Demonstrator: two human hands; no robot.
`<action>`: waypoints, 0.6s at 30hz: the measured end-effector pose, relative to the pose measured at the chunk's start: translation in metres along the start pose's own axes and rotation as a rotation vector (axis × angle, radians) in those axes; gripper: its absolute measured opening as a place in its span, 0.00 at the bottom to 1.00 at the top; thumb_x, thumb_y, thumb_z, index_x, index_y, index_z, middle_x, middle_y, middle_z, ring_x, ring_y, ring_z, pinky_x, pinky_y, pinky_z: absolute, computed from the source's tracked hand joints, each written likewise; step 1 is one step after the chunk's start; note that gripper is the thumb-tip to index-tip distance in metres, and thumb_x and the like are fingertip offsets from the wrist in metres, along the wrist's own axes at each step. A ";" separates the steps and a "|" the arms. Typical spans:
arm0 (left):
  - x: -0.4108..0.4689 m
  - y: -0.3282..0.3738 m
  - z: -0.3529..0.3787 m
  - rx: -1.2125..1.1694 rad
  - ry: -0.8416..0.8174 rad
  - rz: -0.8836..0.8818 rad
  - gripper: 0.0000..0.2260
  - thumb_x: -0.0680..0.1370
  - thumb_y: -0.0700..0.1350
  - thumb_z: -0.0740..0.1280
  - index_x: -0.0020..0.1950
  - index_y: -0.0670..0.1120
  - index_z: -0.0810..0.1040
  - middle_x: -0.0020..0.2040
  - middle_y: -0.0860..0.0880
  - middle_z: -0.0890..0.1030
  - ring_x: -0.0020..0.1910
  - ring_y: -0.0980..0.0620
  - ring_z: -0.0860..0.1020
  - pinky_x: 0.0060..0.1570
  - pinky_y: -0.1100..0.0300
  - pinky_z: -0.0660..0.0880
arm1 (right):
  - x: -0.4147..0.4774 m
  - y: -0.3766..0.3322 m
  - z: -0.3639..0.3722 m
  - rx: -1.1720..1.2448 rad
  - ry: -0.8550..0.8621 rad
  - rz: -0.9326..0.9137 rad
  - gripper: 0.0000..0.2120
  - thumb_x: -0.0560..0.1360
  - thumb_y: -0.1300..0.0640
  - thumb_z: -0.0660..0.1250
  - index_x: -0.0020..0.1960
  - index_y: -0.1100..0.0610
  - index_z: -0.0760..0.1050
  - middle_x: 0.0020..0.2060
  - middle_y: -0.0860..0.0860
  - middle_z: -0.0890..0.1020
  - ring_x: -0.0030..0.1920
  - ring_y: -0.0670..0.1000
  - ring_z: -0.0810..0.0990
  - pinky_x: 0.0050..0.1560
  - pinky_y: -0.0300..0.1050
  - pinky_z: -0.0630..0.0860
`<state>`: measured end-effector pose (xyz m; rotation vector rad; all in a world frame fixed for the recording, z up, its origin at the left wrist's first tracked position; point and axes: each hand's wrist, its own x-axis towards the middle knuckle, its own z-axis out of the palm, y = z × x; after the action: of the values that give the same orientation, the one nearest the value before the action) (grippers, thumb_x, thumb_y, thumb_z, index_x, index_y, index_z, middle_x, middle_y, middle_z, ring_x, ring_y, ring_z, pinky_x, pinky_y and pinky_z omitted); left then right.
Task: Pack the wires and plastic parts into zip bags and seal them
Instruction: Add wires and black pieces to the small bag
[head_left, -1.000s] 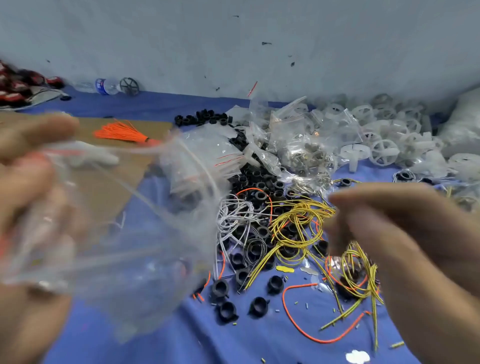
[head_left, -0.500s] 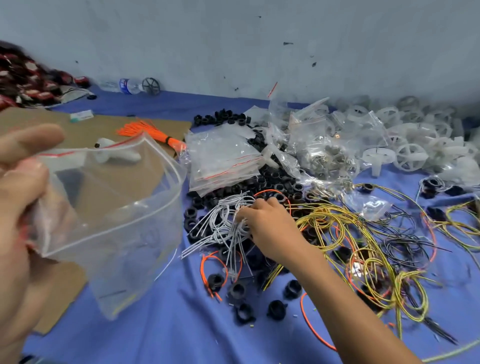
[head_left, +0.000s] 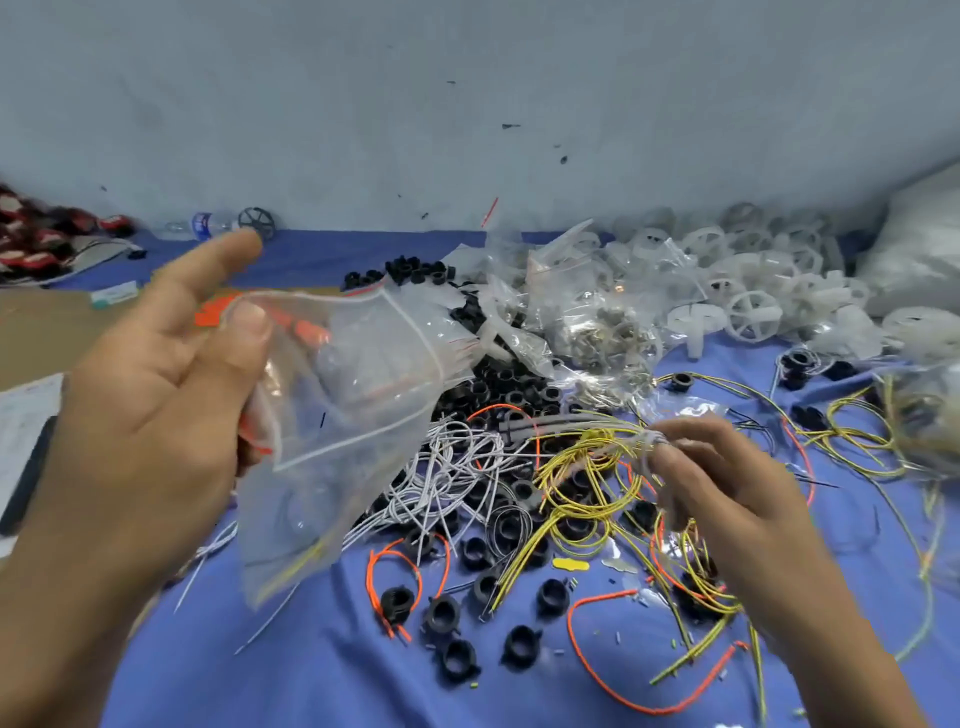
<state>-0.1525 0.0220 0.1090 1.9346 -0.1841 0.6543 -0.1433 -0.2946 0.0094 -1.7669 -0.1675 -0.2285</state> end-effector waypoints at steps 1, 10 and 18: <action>0.004 0.001 0.004 -0.001 -0.022 0.016 0.22 0.78 0.67 0.63 0.71 0.66 0.70 0.41 0.43 0.83 0.36 0.49 0.81 0.34 0.63 0.77 | -0.009 -0.003 -0.005 0.078 0.022 0.021 0.13 0.74 0.44 0.68 0.53 0.51 0.79 0.36 0.54 0.81 0.31 0.53 0.74 0.31 0.41 0.75; -0.043 0.017 0.064 0.369 -0.317 0.120 0.25 0.78 0.60 0.60 0.76 0.63 0.64 0.27 0.55 0.72 0.25 0.59 0.67 0.27 0.66 0.64 | -0.059 -0.024 -0.015 0.352 -0.039 0.098 0.21 0.65 0.38 0.74 0.52 0.48 0.83 0.21 0.58 0.71 0.19 0.50 0.72 0.26 0.30 0.68; -0.121 0.016 0.117 0.598 -0.574 0.159 0.20 0.73 0.51 0.60 0.60 0.54 0.84 0.22 0.50 0.74 0.17 0.54 0.71 0.16 0.64 0.67 | -0.078 -0.028 0.006 0.127 -0.292 0.341 0.13 0.78 0.58 0.65 0.51 0.42 0.84 0.27 0.57 0.80 0.27 0.54 0.80 0.29 0.46 0.77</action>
<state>-0.2181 -0.1073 0.0222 2.6778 -0.5533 0.2424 -0.2255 -0.2821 0.0158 -1.6650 -0.0849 0.2821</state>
